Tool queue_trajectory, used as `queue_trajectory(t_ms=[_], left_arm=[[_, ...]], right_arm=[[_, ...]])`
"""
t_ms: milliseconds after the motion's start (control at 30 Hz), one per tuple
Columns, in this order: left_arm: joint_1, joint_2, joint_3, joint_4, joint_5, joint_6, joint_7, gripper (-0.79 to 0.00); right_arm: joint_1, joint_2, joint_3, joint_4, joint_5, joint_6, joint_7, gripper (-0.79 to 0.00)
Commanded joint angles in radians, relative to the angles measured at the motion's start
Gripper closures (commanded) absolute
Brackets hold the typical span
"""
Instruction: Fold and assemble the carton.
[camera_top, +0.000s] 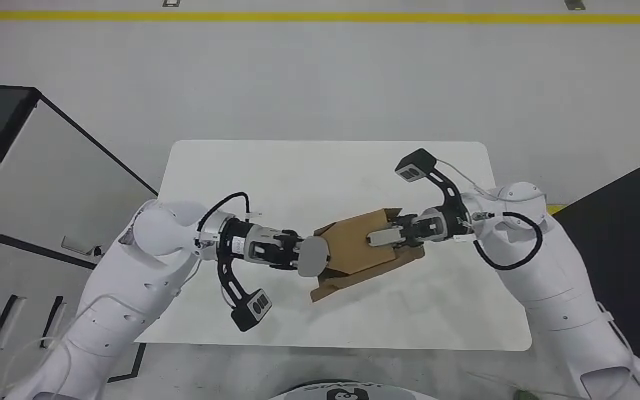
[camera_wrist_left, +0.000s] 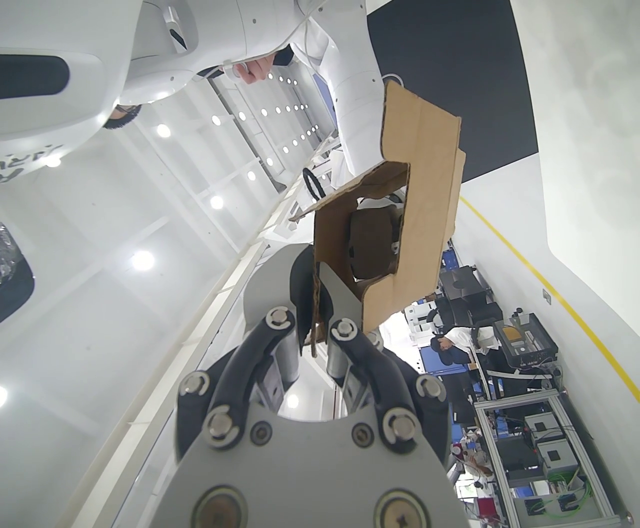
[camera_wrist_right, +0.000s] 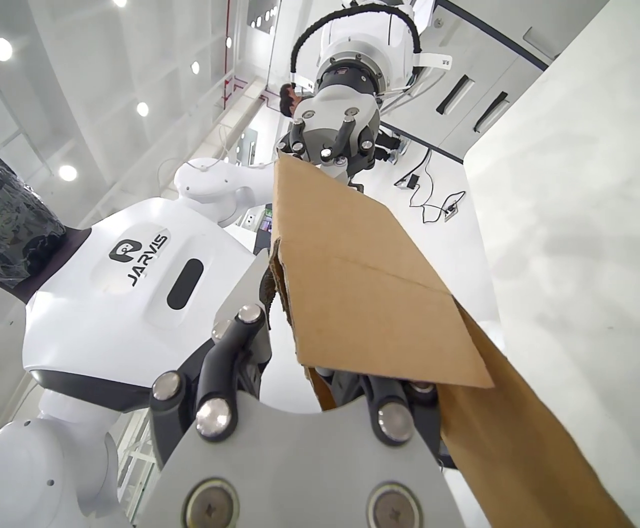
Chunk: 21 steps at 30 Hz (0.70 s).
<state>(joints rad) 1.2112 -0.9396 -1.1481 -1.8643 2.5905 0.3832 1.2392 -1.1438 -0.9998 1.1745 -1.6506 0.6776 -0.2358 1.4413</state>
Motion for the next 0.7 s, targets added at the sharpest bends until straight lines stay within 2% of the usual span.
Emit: queue_trajectory(t_ms=[0,33,67,100,667], left_arm=[[-0.002,0.0,0.002,0.0,0.004,0.002,0.006,-0.025],[-0.004,0.0,0.006,-0.001,0.002,0.001,0.01,-0.289],[-0.007,0.0,0.008,-0.001,0.006,-0.002,0.016,-0.637],[-0.009,0.0,0.01,-0.002,0.006,-0.001,0.016,-0.785],[-0.017,-0.003,0.014,0.016,-0.039,0.013,-0.003,-0.785]], right_arm=[[0.0,0.001,0.0,0.002,-0.014,0.003,-0.004,0.0],[0.0,0.001,0.0,0.001,-0.019,0.005,-0.007,0.0],[-0.001,0.001,0.0,0.001,-0.02,0.006,-0.009,0.0],[-0.002,0.001,0.001,0.002,-0.02,0.008,-0.011,0.0],[-0.025,0.007,0.022,0.019,-0.056,0.041,-0.065,0.0]])
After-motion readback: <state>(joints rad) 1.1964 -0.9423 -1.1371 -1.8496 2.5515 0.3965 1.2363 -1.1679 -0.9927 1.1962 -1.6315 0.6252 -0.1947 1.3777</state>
